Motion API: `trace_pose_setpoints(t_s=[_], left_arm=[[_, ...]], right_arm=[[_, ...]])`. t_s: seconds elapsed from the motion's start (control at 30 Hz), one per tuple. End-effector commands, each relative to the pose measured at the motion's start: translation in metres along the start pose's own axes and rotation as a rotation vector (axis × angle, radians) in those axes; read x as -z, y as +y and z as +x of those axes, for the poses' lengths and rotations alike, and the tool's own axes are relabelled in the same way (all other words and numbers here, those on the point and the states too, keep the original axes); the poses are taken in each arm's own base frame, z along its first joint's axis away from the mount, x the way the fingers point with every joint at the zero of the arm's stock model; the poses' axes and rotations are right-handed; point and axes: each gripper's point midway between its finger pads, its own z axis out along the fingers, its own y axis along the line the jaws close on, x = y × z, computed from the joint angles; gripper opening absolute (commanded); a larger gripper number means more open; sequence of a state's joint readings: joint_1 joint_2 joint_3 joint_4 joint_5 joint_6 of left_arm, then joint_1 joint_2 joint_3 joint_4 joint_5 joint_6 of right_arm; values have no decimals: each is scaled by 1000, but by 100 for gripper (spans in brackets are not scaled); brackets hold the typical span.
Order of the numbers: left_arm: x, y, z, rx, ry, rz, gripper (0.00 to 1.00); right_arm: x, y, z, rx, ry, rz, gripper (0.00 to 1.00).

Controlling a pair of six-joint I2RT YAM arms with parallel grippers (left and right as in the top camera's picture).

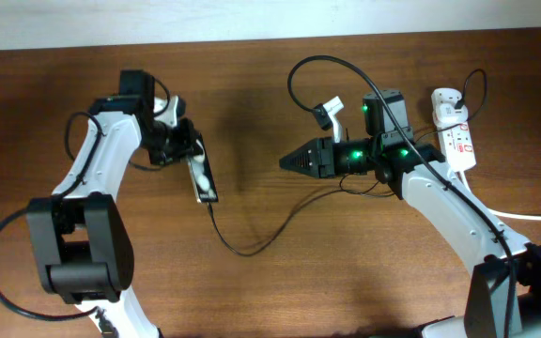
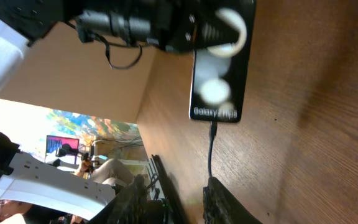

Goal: Plug charger to phone and switch on socket

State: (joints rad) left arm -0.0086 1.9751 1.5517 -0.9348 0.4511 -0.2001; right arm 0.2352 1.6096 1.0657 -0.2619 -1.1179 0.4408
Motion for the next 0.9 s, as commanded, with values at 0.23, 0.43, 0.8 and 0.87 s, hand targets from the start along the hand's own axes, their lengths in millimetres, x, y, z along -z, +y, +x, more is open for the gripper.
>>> trace_pose_setpoints(t_s=[0.23, 0.43, 0.8, 0.87], left_arm=[[-20, 17, -12, -5, 32, 39, 0], [-42, 29, -5, 23, 85, 29, 0], [-45, 33, -3, 16, 91, -9, 0], [-45, 35, -3, 17, 91, -17, 0]], right_arm=[[2, -2, 0, -10, 5, 12, 33], [2, -2, 1, -12, 8, 13, 36], [2, -6, 0, -12, 0, 31, 36], [2, -6, 0, -13, -1, 34, 36]])
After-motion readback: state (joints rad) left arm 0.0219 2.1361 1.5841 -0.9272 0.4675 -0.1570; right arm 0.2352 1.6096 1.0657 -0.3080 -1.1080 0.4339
